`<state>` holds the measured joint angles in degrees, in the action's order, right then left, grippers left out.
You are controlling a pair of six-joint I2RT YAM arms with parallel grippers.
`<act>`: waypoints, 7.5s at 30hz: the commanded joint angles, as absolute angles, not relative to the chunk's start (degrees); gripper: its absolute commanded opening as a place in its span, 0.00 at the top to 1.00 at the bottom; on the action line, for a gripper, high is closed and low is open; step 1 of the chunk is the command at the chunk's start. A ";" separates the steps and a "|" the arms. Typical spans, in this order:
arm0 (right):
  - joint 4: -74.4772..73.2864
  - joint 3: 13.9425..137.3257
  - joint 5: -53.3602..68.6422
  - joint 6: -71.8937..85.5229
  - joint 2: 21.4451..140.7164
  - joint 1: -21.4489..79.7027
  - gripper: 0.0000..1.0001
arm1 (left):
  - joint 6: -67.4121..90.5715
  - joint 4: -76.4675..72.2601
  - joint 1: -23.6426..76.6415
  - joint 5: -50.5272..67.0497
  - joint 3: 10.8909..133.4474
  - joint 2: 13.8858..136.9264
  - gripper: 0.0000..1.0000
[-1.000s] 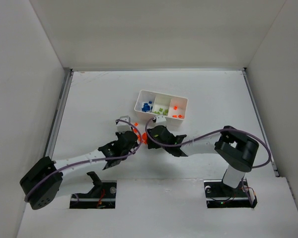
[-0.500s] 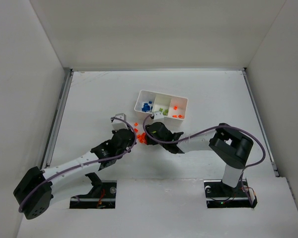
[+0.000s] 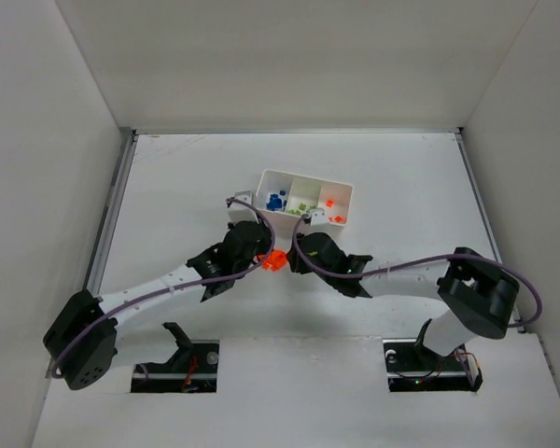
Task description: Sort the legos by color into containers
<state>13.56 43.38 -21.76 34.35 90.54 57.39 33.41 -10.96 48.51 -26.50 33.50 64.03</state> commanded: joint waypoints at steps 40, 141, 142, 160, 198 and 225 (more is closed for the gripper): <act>0.35 33.83 -22.41 40.78 78.91 71.23 0.46 | 30.32 -23.73 47.07 -18.45 47.65 86.06 0.76; 8.62 39.99 -21.18 28.21 72.77 38.63 0.50 | 31.64 -8.88 59.98 -39.28 40.43 88.51 0.85; 8.53 39.99 -21.44 27.95 72.77 38.63 0.50 | 31.64 -8.79 60.16 -39.55 40.43 87.72 0.86; 9.84 34.20 -26.54 33.92 61.71 33.01 0.50 | 30.33 -7.63 57.53 -35.09 47.89 75.23 0.90; 13.09 41.21 -11.35 22.85 73.54 48.55 0.85 | 29.08 -17.32 46.45 -25.92 44.07 78.60 0.70; 5.72 63.01 -13.62 21.18 107.58 54.62 0.50 | 39.46 -17.05 38.98 -23.91 16.70 57.66 0.68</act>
